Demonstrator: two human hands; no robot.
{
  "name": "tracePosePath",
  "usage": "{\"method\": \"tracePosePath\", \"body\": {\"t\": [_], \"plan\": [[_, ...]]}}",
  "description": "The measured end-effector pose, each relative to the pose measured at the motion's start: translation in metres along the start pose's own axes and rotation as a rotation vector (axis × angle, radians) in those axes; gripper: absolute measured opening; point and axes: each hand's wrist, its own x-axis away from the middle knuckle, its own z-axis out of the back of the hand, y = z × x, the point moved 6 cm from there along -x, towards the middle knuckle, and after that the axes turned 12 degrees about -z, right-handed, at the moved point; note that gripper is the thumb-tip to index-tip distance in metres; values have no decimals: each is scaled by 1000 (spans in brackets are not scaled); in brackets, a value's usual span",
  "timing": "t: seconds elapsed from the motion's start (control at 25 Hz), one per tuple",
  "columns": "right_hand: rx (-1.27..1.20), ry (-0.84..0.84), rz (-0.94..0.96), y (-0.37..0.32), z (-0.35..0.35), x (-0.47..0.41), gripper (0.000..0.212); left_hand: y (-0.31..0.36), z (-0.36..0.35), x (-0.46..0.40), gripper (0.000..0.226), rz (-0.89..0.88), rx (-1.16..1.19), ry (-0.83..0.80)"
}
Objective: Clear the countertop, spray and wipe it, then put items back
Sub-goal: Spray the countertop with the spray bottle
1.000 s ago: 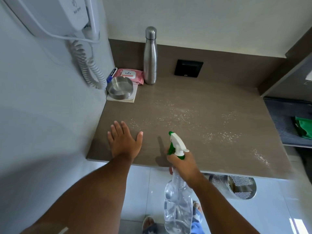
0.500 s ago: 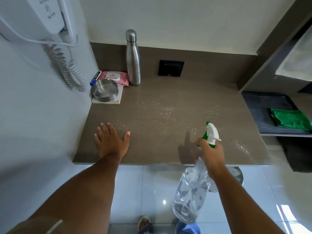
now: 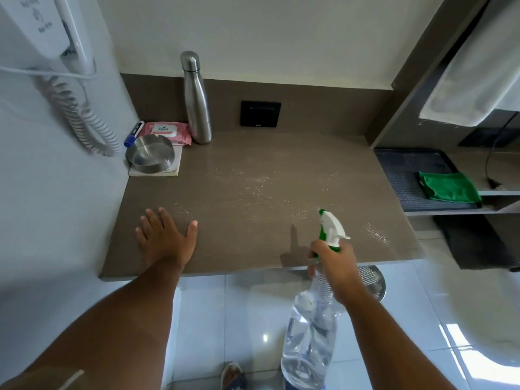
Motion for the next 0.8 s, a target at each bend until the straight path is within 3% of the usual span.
{"method": "tracePosePath", "body": {"t": [0.08, 0.16, 0.32, 0.48, 0.64, 0.8], "plan": [[10, -59, 23, -7, -15, 4, 17, 1, 2, 1, 95, -2, 1, -1], [3, -9, 46, -16, -19, 6, 19, 1, 2, 1, 94, -5, 7, -1], [-32, 137, 116, -39, -7, 8, 8, 0, 3, 1, 94, -3, 5, -14], [-48, 96, 174, -64, 14, 18, 3, 3, 5, 0, 93, -1, 18, -43], [-123, 107, 246, -119, 82, 20, 20, 4, 7, -1, 94, 29, 25, -64], [-278, 367, 424, -195, 184, 3, 12, 81, 14, -25, 101, -111, 68, -7]]}}
